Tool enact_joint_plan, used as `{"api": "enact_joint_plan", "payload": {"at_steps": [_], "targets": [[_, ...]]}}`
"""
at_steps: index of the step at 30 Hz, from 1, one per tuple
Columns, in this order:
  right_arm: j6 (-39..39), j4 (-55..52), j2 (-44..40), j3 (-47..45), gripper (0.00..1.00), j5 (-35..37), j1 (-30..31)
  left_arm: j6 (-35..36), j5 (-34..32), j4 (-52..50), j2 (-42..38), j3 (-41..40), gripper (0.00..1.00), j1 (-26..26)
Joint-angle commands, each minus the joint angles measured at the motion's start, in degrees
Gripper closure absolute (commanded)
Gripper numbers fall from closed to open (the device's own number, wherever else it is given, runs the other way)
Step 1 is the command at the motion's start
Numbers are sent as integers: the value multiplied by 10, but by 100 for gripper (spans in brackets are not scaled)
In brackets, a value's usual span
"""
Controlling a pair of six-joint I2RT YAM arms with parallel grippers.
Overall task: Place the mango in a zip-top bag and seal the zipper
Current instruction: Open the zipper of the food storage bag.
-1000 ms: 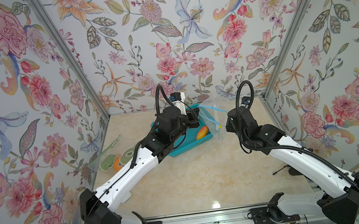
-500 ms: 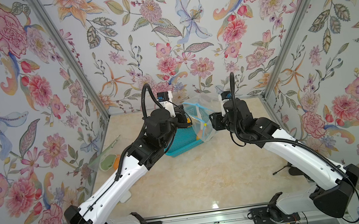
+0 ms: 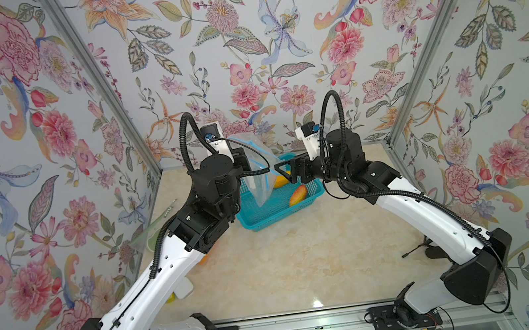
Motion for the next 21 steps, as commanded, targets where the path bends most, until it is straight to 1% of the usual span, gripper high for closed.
{"api": "enact_joint_plan", "payload": {"at_steps": [1, 4, 5, 6, 8, 9, 11, 13, 15, 18, 21], "targets": [[36, 68, -30, -41, 10, -98, -34, 62, -81, -6, 36, 41, 100, 10], [119, 204, -32, -80, 8, -187, -60, 58, -62, -13, 59, 52, 100, 17], [133, 225, -29, -80, 8, -196, -65, 54, -53, -14, 60, 53, 100, 20], [140, 226, -23, -73, 8, -189, -70, 50, -47, -16, 62, 54, 100, 25], [138, 192, -12, -63, 11, -156, -85, 49, -43, -22, 61, 56, 100, 38], [133, 162, -8, -61, 11, -123, -95, 49, -42, -23, 58, 56, 100, 45], [101, 104, 2, -63, 12, -57, -112, 53, -36, -23, 51, 55, 100, 61], [55, 39, 18, -62, 12, 33, -125, 63, -29, -21, 47, 57, 100, 71], [21, 1, 43, -60, 11, 89, -136, 74, -27, -23, 49, 64, 100, 79], [-10, -27, 90, -53, 12, 130, -150, 83, -32, -39, 58, 79, 100, 91], [-32, -38, 142, -36, 11, 150, -153, 87, -40, -52, 65, 86, 100, 100]]}}
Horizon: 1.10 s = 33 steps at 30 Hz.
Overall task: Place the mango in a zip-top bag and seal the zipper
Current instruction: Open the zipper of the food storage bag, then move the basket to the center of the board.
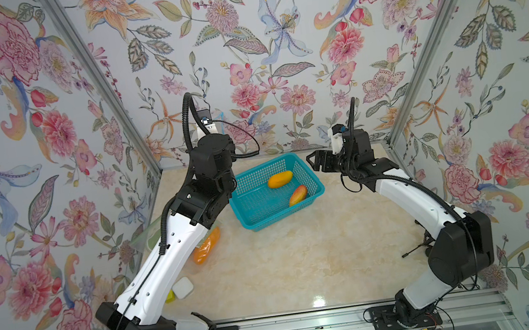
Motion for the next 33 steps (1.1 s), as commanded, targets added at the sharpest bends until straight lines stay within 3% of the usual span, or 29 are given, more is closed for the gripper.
{"api": "enact_joint_plan", "payload": {"at_steps": [1, 9, 12, 15, 23, 27, 33], "targets": [[-50, -54, 53, 36, 11, 63, 0, 17, -4, -20, 2, 19, 100, 15], [-68, -87, 181, 97, 17, 104, -3, 16, -6, -49, 4, 24, 100, 38], [-68, -94, 206, 101, 25, 114, -4, 11, -9, -59, 3, 23, 100, 45], [-65, -100, 208, 83, 41, 122, -5, 3, -8, -68, 2, 22, 100, 51], [-76, -102, 132, -15, 83, 149, -14, -8, 7, -81, 1, 21, 100, 52], [-87, -116, 65, -87, 92, 173, -22, -17, 22, -89, 0, 21, 100, 52], [-75, -173, -55, -192, 92, 178, -47, -54, 85, -105, 1, 15, 100, 52]]}}
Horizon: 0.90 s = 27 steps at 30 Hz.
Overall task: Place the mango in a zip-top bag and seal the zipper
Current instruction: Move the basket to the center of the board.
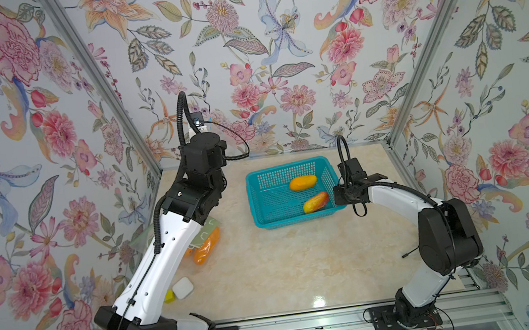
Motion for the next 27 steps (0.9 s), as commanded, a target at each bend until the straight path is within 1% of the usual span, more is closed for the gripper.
{"api": "enact_joint_plan", "payload": {"at_steps": [1, 3, 8, 10, 12, 14, 15, 17, 20, 24, 27], "targets": [[-12, -77, -61, -43, 91, 50, -15, -39, 54, -19, 3, 7, 100, 4], [9, -109, -93, -67, 88, 53, -28, -60, 85, -27, 7, 1, 100, 3], [51, -152, -147, -119, 86, 52, -60, -115, 163, -30, 9, -38, 100, -5], [64, -158, -164, -139, 79, 47, -73, -132, 195, -31, 10, -55, 100, -9], [71, -160, -179, -156, 76, 44, -86, -147, 219, -33, 14, -72, 100, -12], [74, -163, -193, -168, 67, 42, -93, -163, 251, -24, 16, -95, 100, -14], [76, -164, -198, -172, 64, 41, -95, -171, 266, -16, 17, -105, 100, -15], [76, -166, -211, -173, 54, 39, -98, -187, 299, -1, 22, -128, 100, -18], [74, -178, -231, -160, 42, 38, -97, -199, 327, 15, 35, -143, 100, -25], [75, -197, -260, -119, 33, 41, -90, -206, 360, 28, 55, -142, 100, -31], [85, -215, -272, -84, 29, 56, -70, -207, 383, 38, 70, -141, 100, -34]]}}
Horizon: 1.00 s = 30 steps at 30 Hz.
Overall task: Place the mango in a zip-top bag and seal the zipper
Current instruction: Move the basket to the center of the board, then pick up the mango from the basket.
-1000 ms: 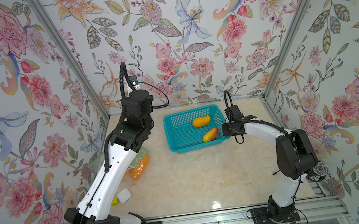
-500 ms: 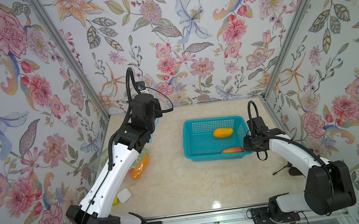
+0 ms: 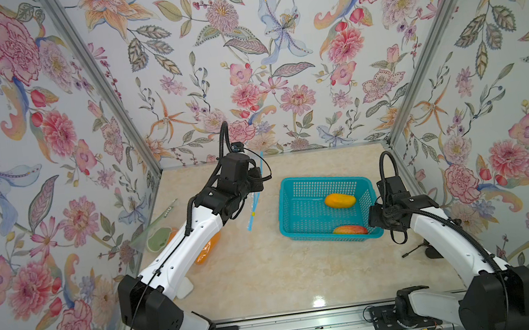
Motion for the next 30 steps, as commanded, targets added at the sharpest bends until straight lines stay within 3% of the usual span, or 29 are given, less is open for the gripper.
{"api": "enact_joint_plan", "payload": {"at_steps": [1, 10, 17, 30], "targets": [[19, -35, -19, 43, 28, 27, 28, -21, 41, 27, 16, 1, 100, -7], [174, -15, 1, 52, 18, 34, 172, -25, 47, 42, 25, -12, 100, -7], [221, 38, 13, -17, 14, -18, 151, -13, 37, 47, 19, -21, 100, -6], [173, 68, 151, -11, 11, -71, 113, -12, 28, 60, 17, -24, 100, -6]]}}
